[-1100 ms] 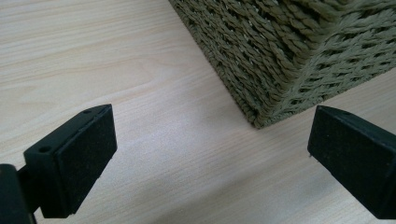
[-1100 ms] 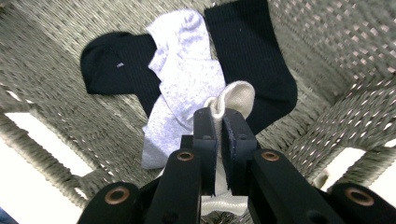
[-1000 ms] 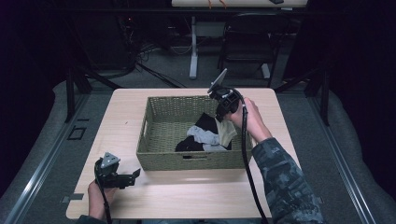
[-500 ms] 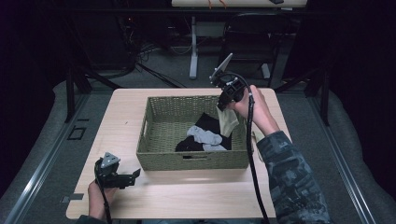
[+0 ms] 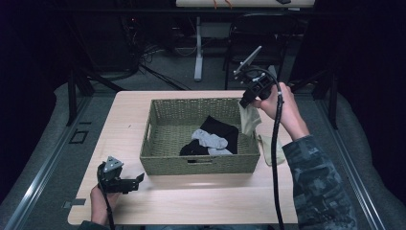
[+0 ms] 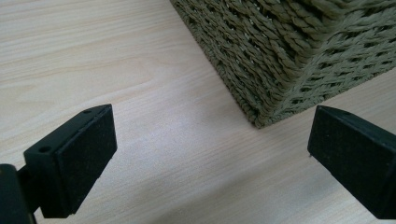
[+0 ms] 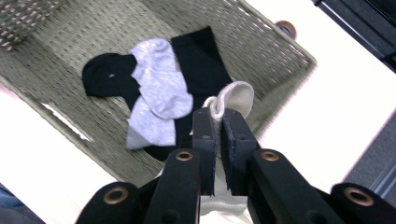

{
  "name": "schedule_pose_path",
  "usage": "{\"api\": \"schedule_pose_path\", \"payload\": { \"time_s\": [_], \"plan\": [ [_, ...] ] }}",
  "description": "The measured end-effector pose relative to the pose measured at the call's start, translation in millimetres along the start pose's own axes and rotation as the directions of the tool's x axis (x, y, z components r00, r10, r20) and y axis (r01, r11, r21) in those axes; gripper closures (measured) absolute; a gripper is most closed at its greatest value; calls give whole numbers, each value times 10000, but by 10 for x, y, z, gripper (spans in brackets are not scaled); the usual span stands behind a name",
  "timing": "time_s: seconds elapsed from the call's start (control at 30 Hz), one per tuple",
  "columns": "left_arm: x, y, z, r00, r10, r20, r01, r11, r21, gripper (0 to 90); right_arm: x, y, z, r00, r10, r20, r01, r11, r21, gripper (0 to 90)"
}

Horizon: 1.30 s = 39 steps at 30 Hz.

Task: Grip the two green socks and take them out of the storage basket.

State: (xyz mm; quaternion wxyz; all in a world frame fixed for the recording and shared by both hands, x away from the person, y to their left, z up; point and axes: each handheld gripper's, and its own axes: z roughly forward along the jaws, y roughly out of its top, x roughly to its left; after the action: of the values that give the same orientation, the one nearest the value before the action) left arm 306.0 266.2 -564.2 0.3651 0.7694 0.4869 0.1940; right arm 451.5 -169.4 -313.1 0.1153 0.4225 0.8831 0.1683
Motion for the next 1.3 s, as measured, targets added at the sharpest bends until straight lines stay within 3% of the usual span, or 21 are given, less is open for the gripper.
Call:
{"api": "schedule_pose_path", "payload": {
  "time_s": [0.33, 0.53, 0.83, 0.97, 1.3],
  "plan": [
    [-7, 1, 3, 10000, -25, -35, 25, 10000, 7, 13, -377, -381, -139, 9968, 776, 208, -777, 9970, 23, 851],
    [-8, 5, 10, 10000, 49, -59, -49, 10000, 45, 13, -593, -608, -101, 9892, 1438, 271, -1440, 9896, 38, 851],
    [-6, 5, 14, 10000, 16, -76, -15, 10000, 83, 13, -833, -854, 180, 9754, 2183, 313, -2192, 9753, 260, 851],
    [-10, 8, 12, 10000, 45, -73, -44, 9999, 118, 13, -874, -921, 323, 9692, 2442, 312, -2450, 9692, 262, 851],
    [-3, 0, 10, 10000, 11, -62, -11, 10000, 67, 13, -867, -1060, 810, 9645, 2599, 459, -2624, 9631, 600, 852]
  ]
}}
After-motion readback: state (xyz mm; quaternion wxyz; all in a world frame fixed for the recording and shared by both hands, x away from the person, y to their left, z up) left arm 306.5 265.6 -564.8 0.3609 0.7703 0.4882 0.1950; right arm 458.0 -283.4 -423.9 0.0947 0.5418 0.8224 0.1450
